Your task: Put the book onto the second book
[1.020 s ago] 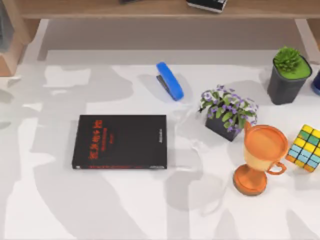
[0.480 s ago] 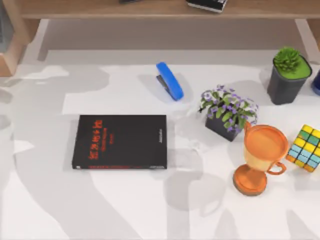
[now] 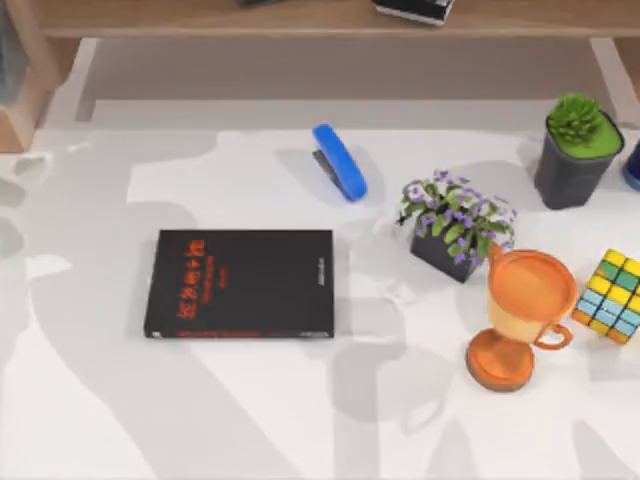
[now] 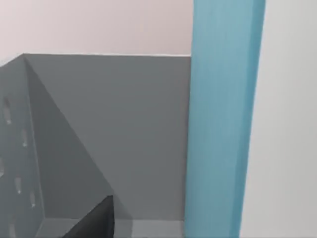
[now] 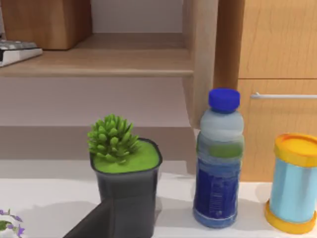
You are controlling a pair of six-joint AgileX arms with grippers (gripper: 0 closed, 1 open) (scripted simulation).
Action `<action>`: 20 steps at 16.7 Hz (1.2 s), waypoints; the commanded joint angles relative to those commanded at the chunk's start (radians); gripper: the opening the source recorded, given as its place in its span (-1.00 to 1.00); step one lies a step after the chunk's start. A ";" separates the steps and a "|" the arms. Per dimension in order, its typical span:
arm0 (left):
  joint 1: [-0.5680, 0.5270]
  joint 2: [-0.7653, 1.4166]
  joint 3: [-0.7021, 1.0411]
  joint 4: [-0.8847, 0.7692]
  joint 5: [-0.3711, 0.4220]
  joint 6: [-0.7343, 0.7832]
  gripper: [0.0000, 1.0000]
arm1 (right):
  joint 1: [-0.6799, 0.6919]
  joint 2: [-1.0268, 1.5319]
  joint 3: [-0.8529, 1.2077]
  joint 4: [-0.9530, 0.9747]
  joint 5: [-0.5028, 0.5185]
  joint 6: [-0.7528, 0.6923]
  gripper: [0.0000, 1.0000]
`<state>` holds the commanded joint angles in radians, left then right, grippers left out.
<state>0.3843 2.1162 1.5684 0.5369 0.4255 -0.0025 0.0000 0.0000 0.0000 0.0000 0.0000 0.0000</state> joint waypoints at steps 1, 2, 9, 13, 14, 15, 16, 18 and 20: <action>-0.002 0.008 0.012 -0.004 -0.002 0.000 1.00 | 0.000 0.000 0.000 0.000 0.000 0.000 1.00; -0.003 0.011 0.016 -0.005 -0.002 0.000 1.00 | 0.000 0.000 0.000 0.000 0.000 0.000 1.00; -0.003 0.011 0.016 -0.005 -0.002 0.000 0.40 | 0.000 0.000 0.000 0.000 0.000 0.000 1.00; -0.003 0.011 0.016 -0.005 -0.002 0.000 -0.21 | 0.000 0.000 0.000 0.000 0.000 0.000 1.00; -0.003 0.011 0.016 -0.005 -0.002 0.000 -0.36 | 0.000 0.000 0.000 0.000 0.000 0.000 1.00; -0.003 0.011 0.016 -0.005 -0.002 0.000 -0.51 | 0.000 0.000 0.000 0.000 0.000 0.000 1.00; -0.003 0.011 0.016 -0.005 -0.002 0.000 -0.66 | 0.000 0.000 0.000 0.000 0.000 0.000 1.00; -0.003 0.011 0.016 -0.005 -0.002 0.000 -0.96 | 0.000 0.000 0.000 0.000 0.000 0.000 1.00; -0.003 0.011 0.016 -0.005 -0.002 0.000 -1.00 | 0.000 0.000 0.000 0.000 0.000 0.000 1.00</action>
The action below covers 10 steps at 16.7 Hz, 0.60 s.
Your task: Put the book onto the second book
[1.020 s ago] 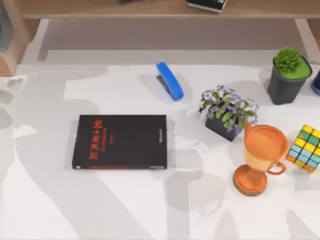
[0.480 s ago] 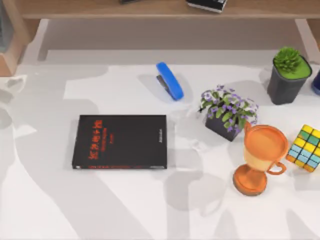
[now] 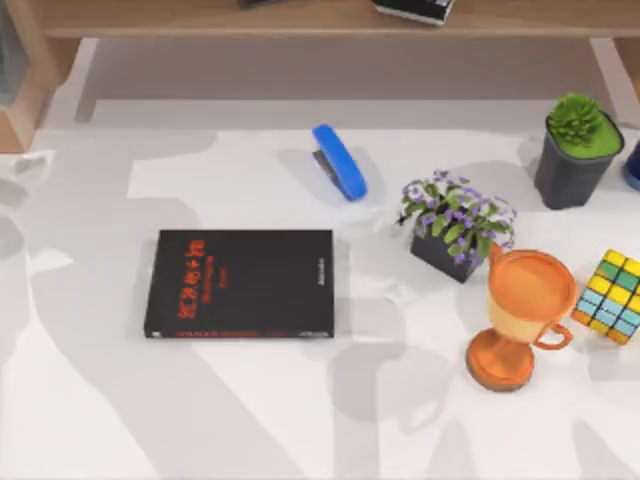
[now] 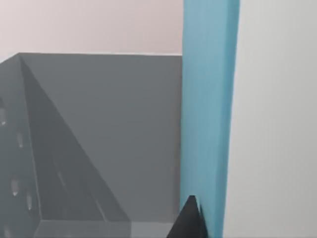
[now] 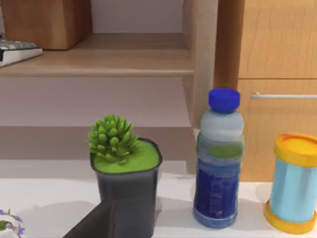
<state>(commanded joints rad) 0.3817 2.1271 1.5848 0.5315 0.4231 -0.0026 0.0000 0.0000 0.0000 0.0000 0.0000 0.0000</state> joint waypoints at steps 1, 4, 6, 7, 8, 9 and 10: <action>0.000 0.000 0.000 0.000 0.000 0.000 -1.00 | 0.000 0.000 0.000 0.000 0.000 0.000 1.00; 0.000 0.000 0.000 0.000 0.000 0.000 -1.00 | 0.000 0.000 0.000 0.000 0.000 0.000 1.00; 0.000 0.000 0.000 0.000 0.000 0.000 -1.00 | 0.000 0.000 0.000 0.000 0.000 0.000 1.00; 0.003 -0.002 0.000 0.000 0.000 0.001 -1.00 | 0.000 0.000 0.000 0.000 0.000 0.000 1.00; 0.004 -0.005 -0.002 -0.001 0.000 0.001 -1.00 | 0.000 0.000 0.000 0.000 0.000 0.000 1.00; 0.005 -0.014 -0.007 -0.004 0.002 0.002 -1.00 | 0.000 0.000 0.000 0.000 0.000 0.000 1.00; 0.007 -0.025 -0.015 -0.009 0.004 0.002 -1.00 | 0.000 0.000 0.000 0.000 0.000 0.000 1.00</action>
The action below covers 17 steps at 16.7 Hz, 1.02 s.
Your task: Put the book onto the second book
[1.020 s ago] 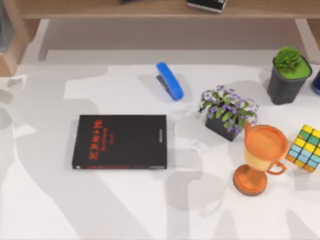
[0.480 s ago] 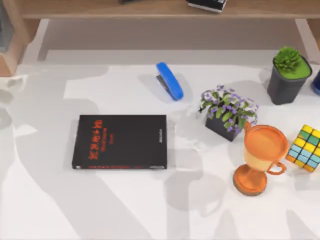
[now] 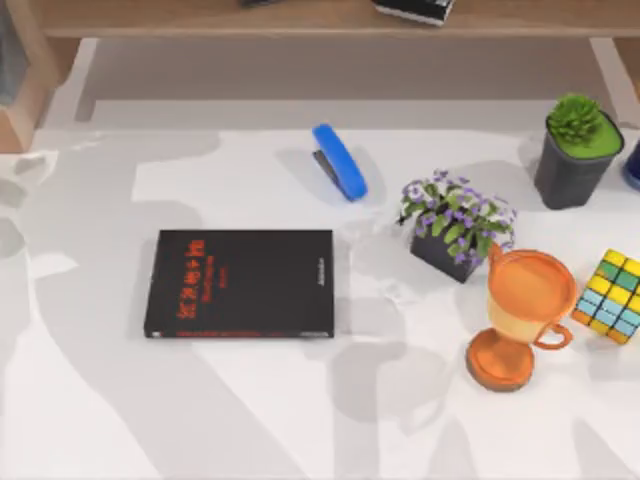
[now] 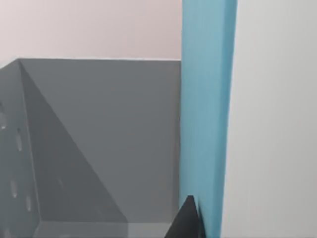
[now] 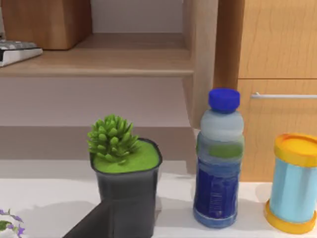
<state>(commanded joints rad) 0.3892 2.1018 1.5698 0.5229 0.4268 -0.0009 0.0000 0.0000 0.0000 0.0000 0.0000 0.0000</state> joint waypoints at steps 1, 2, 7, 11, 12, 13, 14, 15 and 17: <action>0.002 -0.012 -0.007 -0.004 0.002 0.000 -1.00 | 0.000 0.000 0.000 0.000 0.000 0.000 1.00; 0.004 -0.020 -0.013 -0.007 0.004 0.000 -1.00 | 0.000 0.000 0.000 0.000 0.000 0.000 1.00; -0.003 -0.027 -0.017 -0.007 -0.005 0.011 -1.00 | 0.000 0.000 0.000 0.000 0.000 0.000 1.00; -0.045 -0.161 -0.095 0.004 -0.126 0.140 -1.00 | 0.000 0.000 0.000 0.000 0.000 0.000 1.00; -0.067 -0.214 -0.121 0.011 -0.174 0.189 -1.00 | 0.000 0.000 0.000 0.000 0.000 0.000 1.00; -0.095 -0.272 -0.147 0.020 -0.227 0.241 -1.00 | 0.000 0.000 0.000 0.000 0.000 0.000 1.00; -0.128 -0.332 -0.175 0.029 -0.284 0.296 -1.00 | 0.000 0.000 0.000 0.000 0.000 0.000 1.00; -0.167 -0.395 -0.205 0.039 -0.344 0.355 -1.00 | 0.000 0.000 0.000 0.000 0.000 0.000 1.00; -0.261 -0.521 -0.269 0.057 -0.467 0.480 -1.00 | 0.000 0.000 0.000 0.000 0.000 0.000 1.00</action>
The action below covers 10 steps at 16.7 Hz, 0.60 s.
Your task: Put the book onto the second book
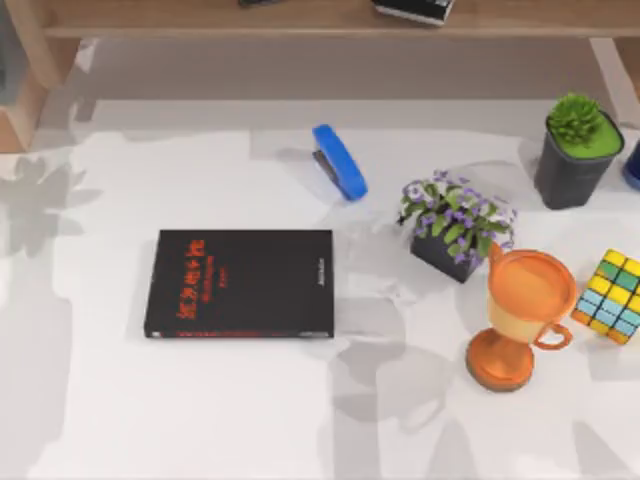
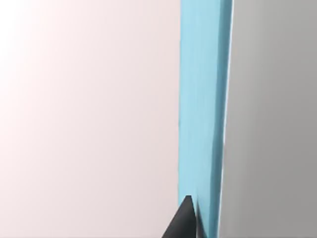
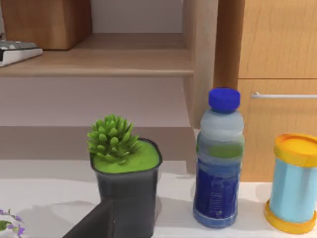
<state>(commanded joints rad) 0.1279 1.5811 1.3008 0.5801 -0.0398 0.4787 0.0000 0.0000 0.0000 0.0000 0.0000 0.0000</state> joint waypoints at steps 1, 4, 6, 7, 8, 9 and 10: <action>-0.054 -0.061 -0.034 0.008 -0.061 0.064 -1.00 | 0.000 0.000 0.000 0.000 0.000 0.000 1.00; -0.232 -0.214 -0.148 0.020 -0.241 0.249 -1.00 | 0.000 0.000 0.000 0.000 0.000 0.000 1.00; -0.360 -0.274 -0.233 0.018 -0.349 0.357 -1.00 | 0.000 0.000 0.000 0.000 0.000 0.000 1.00; -0.426 -0.288 -0.279 0.012 -0.398 0.405 -1.00 | 0.000 0.000 0.000 0.000 0.000 0.000 1.00; -0.493 -0.292 -0.327 0.002 -0.441 0.449 -1.00 | 0.000 0.000 0.000 0.000 0.000 0.000 1.00; -0.560 -0.285 -0.378 -0.010 -0.479 0.487 -1.00 | 0.000 0.000 0.000 0.000 0.000 0.000 1.00; -0.624 -0.267 -0.431 -0.026 -0.513 0.520 -1.00 | 0.000 0.000 0.000 0.000 0.000 0.000 1.00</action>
<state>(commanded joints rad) -0.4960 1.3140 0.8697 0.5542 -0.5526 0.9983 0.0000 0.0000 0.0000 0.0000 0.0000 0.0000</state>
